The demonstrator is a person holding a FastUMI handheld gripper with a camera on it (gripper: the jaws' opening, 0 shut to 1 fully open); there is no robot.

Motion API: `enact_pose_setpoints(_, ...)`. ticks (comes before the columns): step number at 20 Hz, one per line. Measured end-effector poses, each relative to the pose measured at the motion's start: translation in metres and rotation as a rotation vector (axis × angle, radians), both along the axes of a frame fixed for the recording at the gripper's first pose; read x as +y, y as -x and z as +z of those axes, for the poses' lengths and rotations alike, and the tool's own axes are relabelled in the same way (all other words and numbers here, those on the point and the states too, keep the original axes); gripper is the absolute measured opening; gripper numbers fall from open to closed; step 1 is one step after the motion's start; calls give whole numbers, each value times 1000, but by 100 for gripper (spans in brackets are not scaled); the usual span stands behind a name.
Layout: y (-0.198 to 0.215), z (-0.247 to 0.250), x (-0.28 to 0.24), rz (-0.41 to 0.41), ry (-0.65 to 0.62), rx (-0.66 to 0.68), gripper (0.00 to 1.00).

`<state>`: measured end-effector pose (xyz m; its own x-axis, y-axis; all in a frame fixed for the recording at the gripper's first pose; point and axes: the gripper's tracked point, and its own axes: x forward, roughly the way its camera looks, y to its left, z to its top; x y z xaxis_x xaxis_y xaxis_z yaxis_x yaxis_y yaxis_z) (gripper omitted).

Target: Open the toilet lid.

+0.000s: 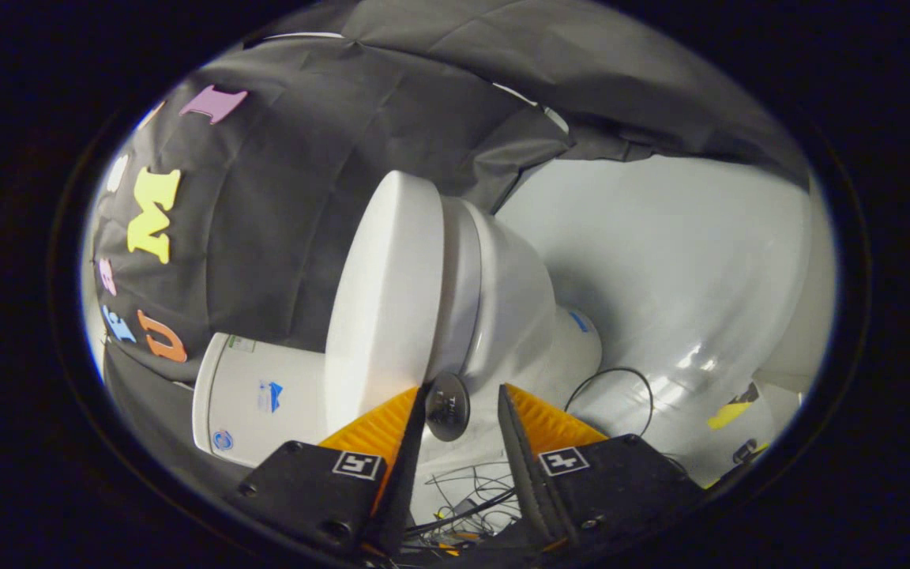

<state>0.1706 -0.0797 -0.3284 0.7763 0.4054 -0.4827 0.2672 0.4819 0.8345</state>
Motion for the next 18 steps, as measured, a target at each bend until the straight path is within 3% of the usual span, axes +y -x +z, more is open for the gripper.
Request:
enact_pose_setpoints(5, -2, 4, 3, -12, -53, 3, 29)
enact_pose_setpoints(10, 0, 13, 0, -50, -65, 15, 12)
enact_pose_setpoints(18, -2, 21, 2, -96, -142, 51, 8)
